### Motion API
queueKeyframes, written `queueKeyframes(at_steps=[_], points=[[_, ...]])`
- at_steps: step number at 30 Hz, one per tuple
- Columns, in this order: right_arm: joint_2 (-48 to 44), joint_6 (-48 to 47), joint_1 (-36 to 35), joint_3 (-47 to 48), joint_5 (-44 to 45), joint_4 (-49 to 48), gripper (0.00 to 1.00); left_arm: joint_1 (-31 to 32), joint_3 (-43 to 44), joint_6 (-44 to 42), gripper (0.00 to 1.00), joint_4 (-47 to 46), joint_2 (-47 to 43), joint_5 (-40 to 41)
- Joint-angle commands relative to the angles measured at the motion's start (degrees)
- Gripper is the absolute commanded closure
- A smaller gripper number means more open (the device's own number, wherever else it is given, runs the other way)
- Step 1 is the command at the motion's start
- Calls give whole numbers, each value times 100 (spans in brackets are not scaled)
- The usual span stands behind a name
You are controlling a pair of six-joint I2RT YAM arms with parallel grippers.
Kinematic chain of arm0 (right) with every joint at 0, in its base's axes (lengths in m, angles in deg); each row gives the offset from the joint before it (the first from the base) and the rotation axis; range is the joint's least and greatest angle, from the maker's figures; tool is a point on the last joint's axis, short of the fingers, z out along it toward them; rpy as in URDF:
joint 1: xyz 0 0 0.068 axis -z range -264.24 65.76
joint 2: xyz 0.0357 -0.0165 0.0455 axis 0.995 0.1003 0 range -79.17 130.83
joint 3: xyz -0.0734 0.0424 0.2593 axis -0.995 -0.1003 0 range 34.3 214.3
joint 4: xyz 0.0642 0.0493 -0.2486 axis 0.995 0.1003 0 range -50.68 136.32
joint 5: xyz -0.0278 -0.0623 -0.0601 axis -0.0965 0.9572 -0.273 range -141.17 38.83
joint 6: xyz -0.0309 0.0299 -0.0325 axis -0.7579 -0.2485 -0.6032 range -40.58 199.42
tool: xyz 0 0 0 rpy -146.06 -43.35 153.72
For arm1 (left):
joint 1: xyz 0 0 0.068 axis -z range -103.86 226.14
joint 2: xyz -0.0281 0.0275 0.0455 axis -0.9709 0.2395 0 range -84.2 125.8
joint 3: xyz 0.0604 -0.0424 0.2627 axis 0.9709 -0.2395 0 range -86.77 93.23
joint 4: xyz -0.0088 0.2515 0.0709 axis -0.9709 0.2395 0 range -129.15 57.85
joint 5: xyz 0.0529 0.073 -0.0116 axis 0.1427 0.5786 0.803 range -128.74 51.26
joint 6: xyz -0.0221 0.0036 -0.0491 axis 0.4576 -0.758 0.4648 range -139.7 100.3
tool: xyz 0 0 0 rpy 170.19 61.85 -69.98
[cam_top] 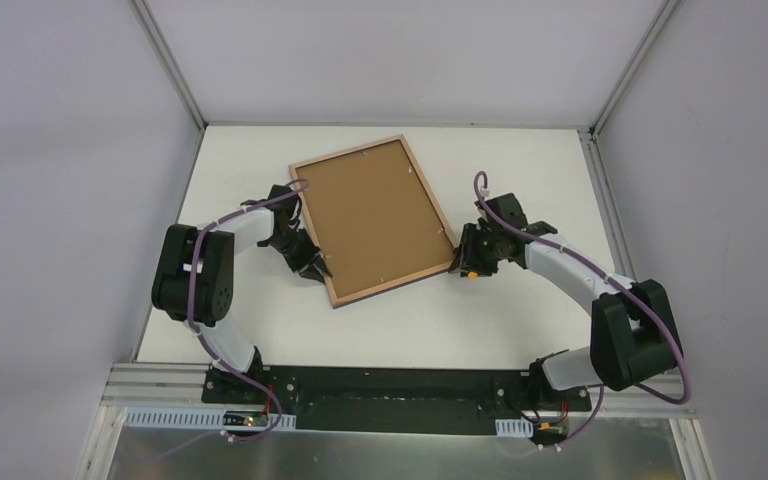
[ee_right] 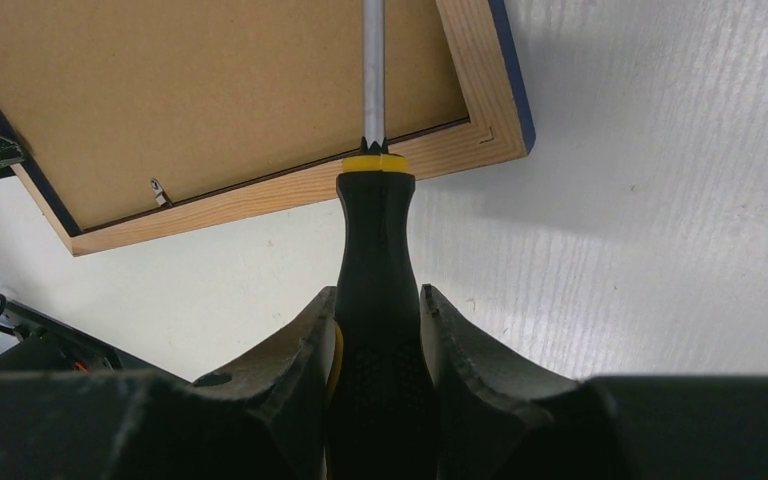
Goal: Take the photo out of the frame
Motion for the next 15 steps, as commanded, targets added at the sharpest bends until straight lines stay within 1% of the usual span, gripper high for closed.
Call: queueKeyframes(at_steps=[1, 15], points=[[91, -45, 25, -6, -144, -197, 100, -66, -141, -124, 100, 229, 351, 978], [425, -20, 22, 10, -381, -592, 100, -66, -92, -154, 100, 277, 376, 986]])
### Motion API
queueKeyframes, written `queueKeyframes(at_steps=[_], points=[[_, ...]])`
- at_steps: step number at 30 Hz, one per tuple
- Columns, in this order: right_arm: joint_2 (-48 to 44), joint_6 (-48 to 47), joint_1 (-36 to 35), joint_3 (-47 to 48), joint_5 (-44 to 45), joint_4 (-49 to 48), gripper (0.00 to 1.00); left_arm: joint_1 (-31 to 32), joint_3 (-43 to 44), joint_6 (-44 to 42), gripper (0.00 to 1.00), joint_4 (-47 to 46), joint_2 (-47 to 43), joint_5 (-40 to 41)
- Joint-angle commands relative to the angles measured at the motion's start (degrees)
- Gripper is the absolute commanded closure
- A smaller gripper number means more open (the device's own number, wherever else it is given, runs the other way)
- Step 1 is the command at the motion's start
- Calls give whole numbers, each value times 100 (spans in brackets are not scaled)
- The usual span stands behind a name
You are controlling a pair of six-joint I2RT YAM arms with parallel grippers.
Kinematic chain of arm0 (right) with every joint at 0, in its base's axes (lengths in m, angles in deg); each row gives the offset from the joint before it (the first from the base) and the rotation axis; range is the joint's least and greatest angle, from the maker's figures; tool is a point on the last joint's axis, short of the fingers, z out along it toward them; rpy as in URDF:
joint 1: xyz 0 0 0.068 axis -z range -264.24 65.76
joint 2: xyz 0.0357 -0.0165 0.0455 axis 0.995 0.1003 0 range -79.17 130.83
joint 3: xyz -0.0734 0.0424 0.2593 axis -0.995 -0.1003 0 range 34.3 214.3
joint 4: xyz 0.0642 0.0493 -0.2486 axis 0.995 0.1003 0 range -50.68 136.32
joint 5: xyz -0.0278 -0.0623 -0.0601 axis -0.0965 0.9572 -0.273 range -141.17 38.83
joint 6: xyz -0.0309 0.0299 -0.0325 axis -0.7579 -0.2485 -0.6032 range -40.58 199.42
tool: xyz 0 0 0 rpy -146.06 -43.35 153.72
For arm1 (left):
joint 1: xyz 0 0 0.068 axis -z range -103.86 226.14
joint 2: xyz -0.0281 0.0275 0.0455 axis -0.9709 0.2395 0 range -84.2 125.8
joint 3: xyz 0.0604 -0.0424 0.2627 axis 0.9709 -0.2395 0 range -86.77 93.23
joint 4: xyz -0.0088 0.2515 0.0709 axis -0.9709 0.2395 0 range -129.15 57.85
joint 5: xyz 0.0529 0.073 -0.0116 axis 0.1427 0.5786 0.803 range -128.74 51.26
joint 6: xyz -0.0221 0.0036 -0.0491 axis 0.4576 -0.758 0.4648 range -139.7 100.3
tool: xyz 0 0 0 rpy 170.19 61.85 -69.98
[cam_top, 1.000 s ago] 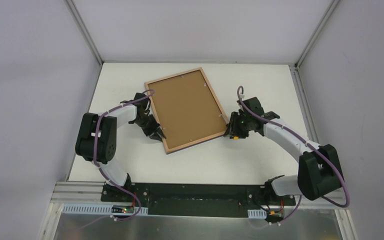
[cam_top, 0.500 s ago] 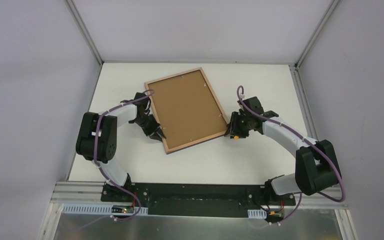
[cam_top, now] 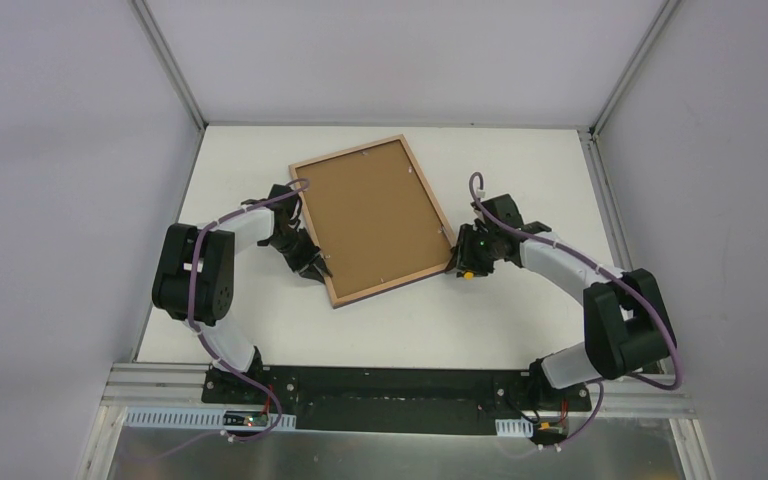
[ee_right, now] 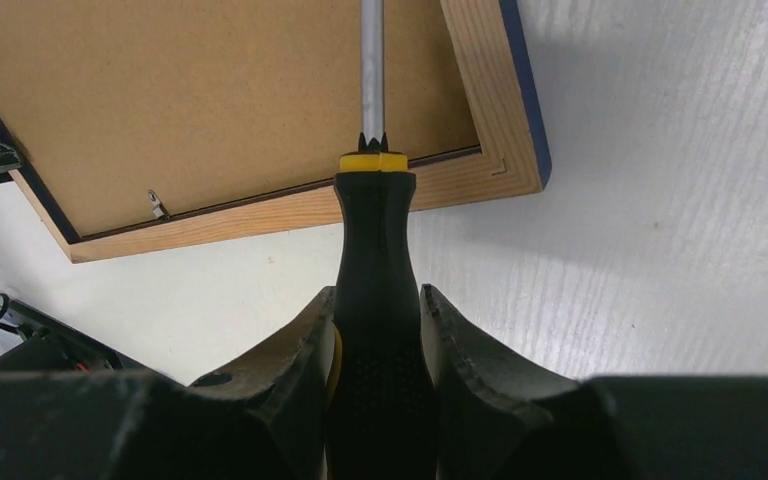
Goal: Take the photo out of the frame
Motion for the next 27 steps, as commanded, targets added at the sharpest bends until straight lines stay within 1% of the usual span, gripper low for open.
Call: queueKeyframes(at_steps=[1, 5, 9, 12, 16, 27], points=[[176, -20, 24, 103, -231, -246, 100, -68, -128, -124, 100, 241, 347, 990], [222, -13, 8, 184, -125, -159, 100, -68, -108, -119, 100, 260, 354, 994], [-175, 34, 11, 275, 295, 351, 100, -68, -87, -117, 100, 269, 354, 1019], [-433, 53, 22, 139, 314, 505, 100, -68, -85, -110, 100, 269, 409, 1034], [-546, 74, 36, -121, 256, 396, 100, -64, -102, -110, 100, 269, 469, 1022], [-130, 124, 37, -53, 142, 67, 100, -68, -76, -119, 100, 269, 408, 1042]])
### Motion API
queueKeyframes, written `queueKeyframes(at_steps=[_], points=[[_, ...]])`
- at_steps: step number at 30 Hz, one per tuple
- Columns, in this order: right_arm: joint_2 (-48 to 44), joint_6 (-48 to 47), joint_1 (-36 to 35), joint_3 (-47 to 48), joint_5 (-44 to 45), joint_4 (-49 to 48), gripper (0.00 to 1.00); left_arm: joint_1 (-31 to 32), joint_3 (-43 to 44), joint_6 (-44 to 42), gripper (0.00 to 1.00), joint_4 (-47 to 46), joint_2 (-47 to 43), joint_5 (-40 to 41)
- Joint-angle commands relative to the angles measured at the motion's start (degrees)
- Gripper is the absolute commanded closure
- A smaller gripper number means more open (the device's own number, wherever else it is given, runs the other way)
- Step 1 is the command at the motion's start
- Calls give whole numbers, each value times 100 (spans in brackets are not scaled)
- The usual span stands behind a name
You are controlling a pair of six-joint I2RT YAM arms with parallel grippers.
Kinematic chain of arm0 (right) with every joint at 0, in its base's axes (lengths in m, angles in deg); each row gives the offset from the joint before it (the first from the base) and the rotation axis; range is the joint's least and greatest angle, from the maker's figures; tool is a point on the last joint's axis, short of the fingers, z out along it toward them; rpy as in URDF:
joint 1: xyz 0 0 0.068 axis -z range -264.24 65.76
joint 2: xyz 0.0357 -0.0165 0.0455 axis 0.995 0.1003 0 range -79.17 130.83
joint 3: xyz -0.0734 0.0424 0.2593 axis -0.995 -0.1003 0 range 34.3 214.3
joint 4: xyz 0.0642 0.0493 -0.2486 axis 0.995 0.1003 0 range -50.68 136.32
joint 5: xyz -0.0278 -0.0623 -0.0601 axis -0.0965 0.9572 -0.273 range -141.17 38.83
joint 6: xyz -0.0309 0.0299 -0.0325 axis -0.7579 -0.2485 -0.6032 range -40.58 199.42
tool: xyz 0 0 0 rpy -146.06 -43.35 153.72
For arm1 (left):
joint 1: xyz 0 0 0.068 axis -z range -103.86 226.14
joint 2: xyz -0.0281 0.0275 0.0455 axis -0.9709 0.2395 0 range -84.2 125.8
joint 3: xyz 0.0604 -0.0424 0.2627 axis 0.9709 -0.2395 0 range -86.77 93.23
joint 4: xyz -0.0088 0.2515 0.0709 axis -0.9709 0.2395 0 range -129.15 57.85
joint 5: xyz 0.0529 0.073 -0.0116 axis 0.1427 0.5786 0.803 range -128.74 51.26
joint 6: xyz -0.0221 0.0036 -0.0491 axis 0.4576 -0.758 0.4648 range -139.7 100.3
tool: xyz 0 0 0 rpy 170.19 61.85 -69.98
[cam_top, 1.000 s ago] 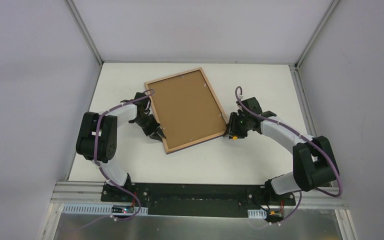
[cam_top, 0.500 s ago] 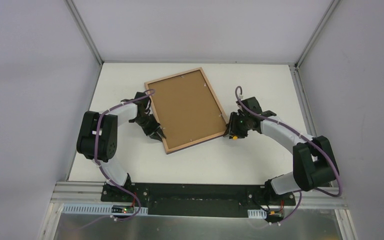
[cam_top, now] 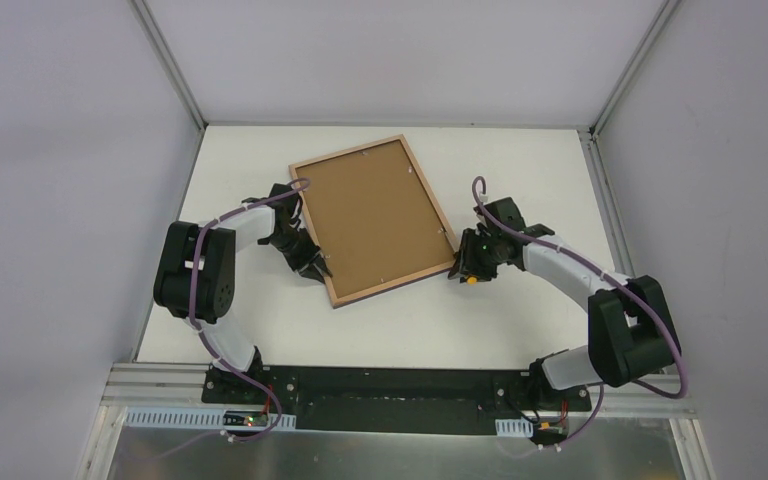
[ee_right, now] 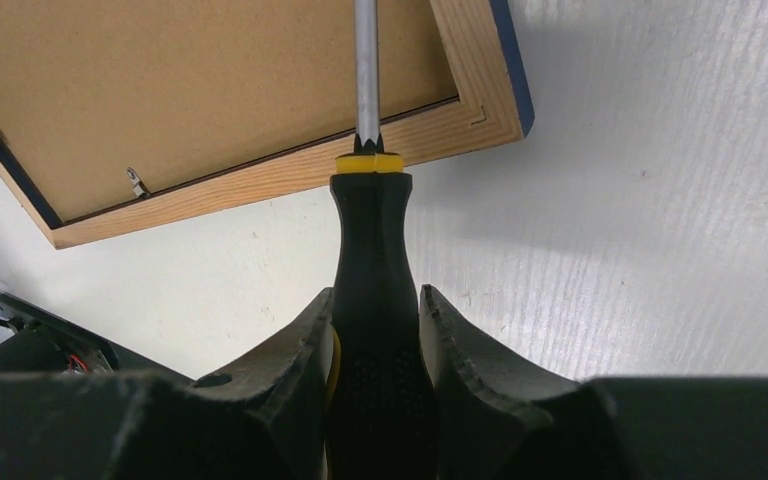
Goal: Take the photo out of the frame
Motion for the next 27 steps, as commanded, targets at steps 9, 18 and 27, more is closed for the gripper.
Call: queueKeyframes(at_steps=[9, 18, 27], points=[[308, 24, 7, 155, 19, -515, 100, -68, -224, -154, 100, 152, 276, 1059], [327, -476, -251, 376, 595, -410, 100, -68, -215, -216, 100, 195, 276, 1042], [505, -1100, -470, 684, 1198, -136, 100, -68, -268, -262, 100, 228, 258, 1044]])
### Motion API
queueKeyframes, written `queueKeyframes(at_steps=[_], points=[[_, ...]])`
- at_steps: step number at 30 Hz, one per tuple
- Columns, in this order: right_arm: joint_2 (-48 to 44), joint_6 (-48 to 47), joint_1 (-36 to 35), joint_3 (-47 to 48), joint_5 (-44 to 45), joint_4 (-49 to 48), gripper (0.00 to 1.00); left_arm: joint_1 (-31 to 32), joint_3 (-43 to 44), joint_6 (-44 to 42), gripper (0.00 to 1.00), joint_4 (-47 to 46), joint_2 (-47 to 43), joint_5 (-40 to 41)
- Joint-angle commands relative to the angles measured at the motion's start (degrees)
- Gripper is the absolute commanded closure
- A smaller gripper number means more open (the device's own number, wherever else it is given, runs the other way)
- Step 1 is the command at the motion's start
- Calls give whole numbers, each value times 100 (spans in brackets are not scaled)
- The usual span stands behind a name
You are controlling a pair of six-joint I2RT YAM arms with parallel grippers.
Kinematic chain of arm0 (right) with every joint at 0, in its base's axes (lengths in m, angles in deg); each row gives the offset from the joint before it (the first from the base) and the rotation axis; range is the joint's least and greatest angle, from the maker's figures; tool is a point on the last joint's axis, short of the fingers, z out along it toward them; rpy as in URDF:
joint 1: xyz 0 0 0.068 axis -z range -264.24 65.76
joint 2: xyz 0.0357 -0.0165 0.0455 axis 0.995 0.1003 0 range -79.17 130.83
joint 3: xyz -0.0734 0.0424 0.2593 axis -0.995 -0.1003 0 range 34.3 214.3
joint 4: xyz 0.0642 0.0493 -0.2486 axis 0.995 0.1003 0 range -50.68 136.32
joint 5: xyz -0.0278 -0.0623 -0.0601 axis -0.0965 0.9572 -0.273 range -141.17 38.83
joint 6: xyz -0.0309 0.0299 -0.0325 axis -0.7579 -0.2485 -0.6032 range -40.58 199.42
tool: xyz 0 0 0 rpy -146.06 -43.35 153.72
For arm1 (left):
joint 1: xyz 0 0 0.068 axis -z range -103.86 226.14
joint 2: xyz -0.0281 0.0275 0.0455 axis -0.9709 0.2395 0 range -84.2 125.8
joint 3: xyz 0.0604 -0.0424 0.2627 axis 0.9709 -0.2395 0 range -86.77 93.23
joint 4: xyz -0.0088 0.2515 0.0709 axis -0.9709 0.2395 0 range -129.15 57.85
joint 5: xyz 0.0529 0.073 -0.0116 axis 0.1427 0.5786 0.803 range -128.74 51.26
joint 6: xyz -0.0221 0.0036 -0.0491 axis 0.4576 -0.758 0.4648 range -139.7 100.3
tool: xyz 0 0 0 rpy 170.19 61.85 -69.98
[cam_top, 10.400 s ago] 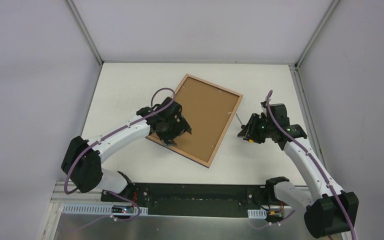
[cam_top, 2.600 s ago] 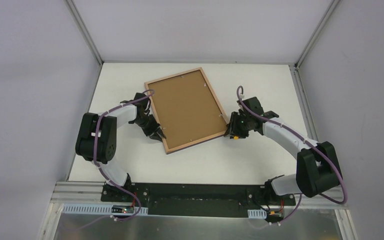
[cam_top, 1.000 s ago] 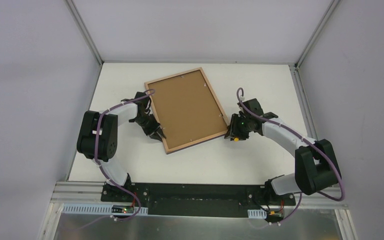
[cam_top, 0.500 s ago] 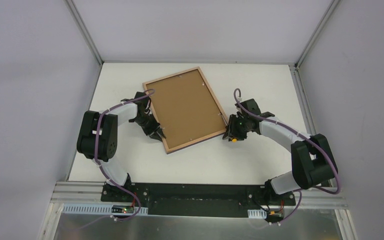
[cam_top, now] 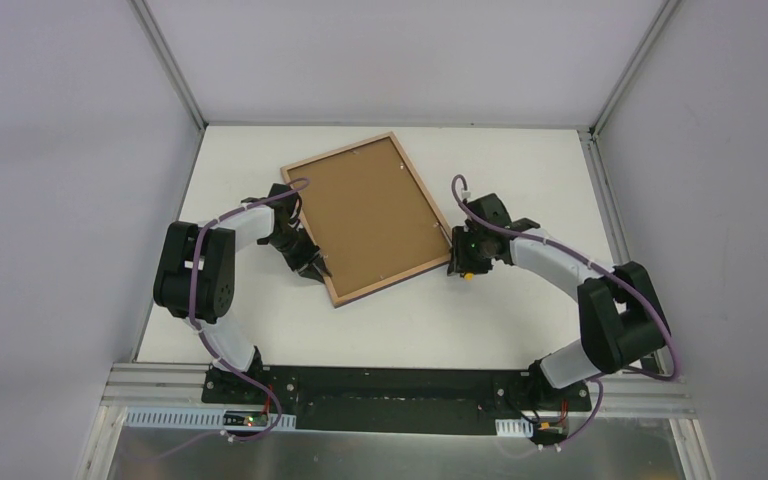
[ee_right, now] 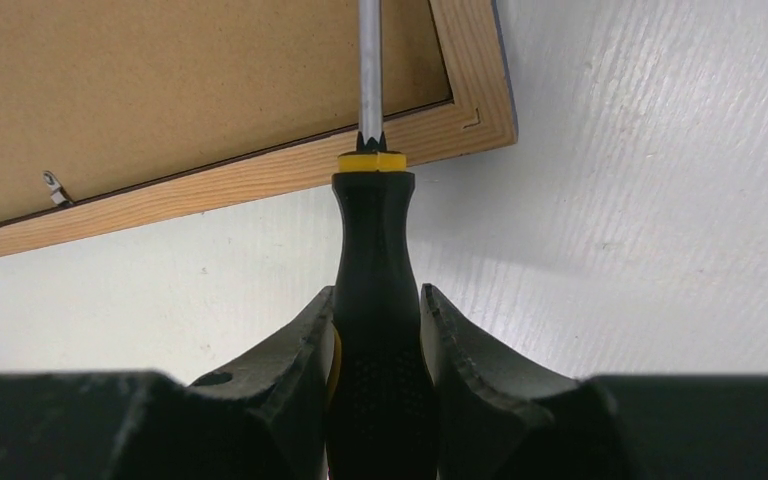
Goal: Take the photo out of the frame
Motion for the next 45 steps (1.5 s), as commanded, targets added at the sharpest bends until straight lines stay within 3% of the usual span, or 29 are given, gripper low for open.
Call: queueKeyframes(at_steps=[1, 5, 10, 16, 23, 45], points=[[95, -473, -162, 379, 558, -52, 100, -66, -268, -232, 100, 211, 256, 1046], [79, -481, -349, 504, 653, 17, 100, -66, -252, -232, 100, 222, 262, 1040], [-595, 102, -312, 467, 302, 54, 100, -66, -242, -223, 100, 219, 234, 1050], [-1264, 555, 451, 48, -819, -66, 100, -66, -259, -230, 100, 221, 237, 1077], [-639, 522, 669, -8, -1758, -252, 100, -66, -261, -258, 100, 228, 234, 1041], [306, 506, 616, -23, -1643, -557, 100, -66, -134, -249, 100, 281, 328, 1040]])
